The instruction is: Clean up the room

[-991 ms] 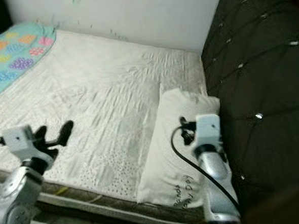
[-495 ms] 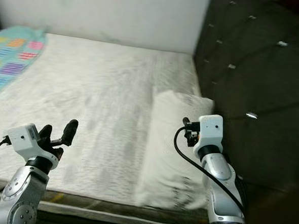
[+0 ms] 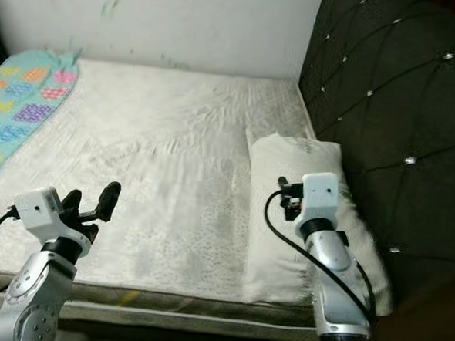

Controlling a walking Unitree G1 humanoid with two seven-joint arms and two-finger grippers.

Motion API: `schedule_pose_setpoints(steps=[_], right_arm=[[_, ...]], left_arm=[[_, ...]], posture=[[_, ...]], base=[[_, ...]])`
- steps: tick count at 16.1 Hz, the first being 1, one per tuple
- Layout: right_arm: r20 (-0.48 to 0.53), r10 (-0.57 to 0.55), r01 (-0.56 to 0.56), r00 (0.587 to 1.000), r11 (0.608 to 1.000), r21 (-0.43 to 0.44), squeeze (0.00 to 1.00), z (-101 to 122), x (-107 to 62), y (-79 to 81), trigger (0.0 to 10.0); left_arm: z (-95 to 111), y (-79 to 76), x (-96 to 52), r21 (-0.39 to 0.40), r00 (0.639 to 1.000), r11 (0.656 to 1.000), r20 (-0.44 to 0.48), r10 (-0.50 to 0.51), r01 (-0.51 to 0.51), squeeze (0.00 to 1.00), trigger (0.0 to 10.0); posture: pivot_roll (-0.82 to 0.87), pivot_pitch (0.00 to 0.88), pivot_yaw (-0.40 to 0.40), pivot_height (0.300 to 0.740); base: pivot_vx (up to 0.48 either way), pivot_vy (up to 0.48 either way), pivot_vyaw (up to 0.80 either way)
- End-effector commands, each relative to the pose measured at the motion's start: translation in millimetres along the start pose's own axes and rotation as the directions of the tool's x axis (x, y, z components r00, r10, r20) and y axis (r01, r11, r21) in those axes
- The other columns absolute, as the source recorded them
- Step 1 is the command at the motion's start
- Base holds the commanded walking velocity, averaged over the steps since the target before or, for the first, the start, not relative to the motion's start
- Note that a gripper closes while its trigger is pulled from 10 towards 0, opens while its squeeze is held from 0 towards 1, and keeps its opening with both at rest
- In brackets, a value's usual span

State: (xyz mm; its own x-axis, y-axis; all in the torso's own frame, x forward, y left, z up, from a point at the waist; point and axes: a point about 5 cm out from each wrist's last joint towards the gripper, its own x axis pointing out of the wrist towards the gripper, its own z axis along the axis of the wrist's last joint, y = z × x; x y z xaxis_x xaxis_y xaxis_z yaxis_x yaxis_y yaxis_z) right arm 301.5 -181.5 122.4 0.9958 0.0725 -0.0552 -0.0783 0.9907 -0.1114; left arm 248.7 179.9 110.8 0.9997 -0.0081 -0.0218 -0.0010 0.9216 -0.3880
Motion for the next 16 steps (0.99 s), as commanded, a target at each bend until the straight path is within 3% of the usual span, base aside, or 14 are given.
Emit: schedule_pose_setpoints(steps=[1, 7, 16], right_arm=[[0.034, 0.019, -0.018, 0.999, 1.0, -0.007, 0.0, 9, 5.7, 5.2, 10.0], [0.056, 0.063, -0.064, 0.996, 0.998, 0.005, 0.0, 10, 11.2, 21.8, 10.0], [0.041, 0.053, -0.053, 0.998, 0.999, 0.007, 0.0, 3, 8.4, 20.1, 10.0]], left_arm=[[2, 4.9, -0.6, 0.012, 1.0, 1.0, 0.0, 0.019, -0.019, 0.0, 10.0], [1, 3.6, 1.9, 0.02, 1.0, 1.0, 0.003, 0.022, -0.023, 0.0, 10.0], [0, 4.5, 1.9, 0.017, 1.0, 1.0, -0.012, 0.023, -0.022, 0.0, 10.0]], posture=[[-0.06, 0.003, -0.007, 0.74], [-0.06, 0.0, -0.017, 0.74], [-0.06, 0.004, -0.017, 0.74]], base=[[0.0, 0.48, 0.0], [0.0, 0.48, 0.0], [0.0, 0.48, 0.0]])
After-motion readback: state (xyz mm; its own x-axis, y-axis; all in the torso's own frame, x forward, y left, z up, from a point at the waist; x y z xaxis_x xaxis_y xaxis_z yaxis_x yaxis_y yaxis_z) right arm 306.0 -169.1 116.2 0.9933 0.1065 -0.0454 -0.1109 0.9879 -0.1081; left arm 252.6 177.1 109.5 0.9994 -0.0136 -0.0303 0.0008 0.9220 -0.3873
